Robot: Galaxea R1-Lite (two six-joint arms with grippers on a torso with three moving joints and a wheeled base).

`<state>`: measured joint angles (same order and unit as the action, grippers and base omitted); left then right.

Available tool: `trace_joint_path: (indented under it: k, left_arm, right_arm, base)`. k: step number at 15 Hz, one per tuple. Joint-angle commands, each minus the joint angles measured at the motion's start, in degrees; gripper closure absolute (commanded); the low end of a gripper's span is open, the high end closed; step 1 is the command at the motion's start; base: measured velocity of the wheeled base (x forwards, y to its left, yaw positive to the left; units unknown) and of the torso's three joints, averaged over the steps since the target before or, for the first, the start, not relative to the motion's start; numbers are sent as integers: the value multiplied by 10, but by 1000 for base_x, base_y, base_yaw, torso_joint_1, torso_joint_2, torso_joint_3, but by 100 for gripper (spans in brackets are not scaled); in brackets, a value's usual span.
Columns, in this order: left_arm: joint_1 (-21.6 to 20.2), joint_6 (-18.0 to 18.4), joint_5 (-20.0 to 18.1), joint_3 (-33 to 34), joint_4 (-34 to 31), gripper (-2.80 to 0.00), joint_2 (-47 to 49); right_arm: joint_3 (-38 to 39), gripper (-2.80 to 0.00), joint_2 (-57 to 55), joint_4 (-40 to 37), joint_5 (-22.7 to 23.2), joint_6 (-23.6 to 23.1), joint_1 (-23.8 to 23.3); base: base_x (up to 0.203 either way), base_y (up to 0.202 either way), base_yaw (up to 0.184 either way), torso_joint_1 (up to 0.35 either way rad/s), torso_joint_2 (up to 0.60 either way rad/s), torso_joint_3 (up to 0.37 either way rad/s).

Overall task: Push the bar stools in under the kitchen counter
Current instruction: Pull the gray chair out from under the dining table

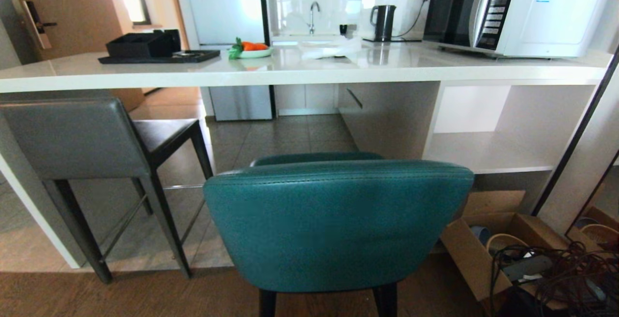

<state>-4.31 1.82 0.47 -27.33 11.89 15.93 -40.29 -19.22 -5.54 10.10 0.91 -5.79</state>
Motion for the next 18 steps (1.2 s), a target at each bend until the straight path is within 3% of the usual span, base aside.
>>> trace_joint_path:
  k: [1,3,4,7,10,13,15,18]
  left_arm:
    - [-2,11,-29,40,0,0,-5]
    - [2,7,-89,69,-11,0,-7]
    - [19,-6,-100,64,-36,0,-8]
    - [68,-52,-96,8,-113,0,-1]
    - [54,-36,-102,54,-118,0,-46]
    - [46,2,-120,120,-148,0,-143]
    - [44,21,-95,157,-177,0,-161]
    - [43,39,-2,220,-182,0,-159]
  right_arm:
    - [-6,0,30,-9,17,-5,-12]
    - [-1,0,30,-8,80,-1,-12]
    - [-6,0,26,-7,109,7,-5]
    - [-18,0,17,-1,92,26,47]
    - [35,0,66,-3,102,15,49]
    - [118,0,115,-4,111,7,53]
    - [182,0,140,-4,67,-3,54]
    - [286,0,189,13,-61,-51,56]
  base:
    - [0,0,0,0,0,0]
    - [0,0,0,0,0,0]
    - [0,0,0,0,0,0]
    - [0,0,0,0,0,0]
    - [0,0,0,0,0,0]
    - [0,0,0,0,0,0]
    - [0,0,0,0,0,0]
    - [0,0,0,0,0,0]
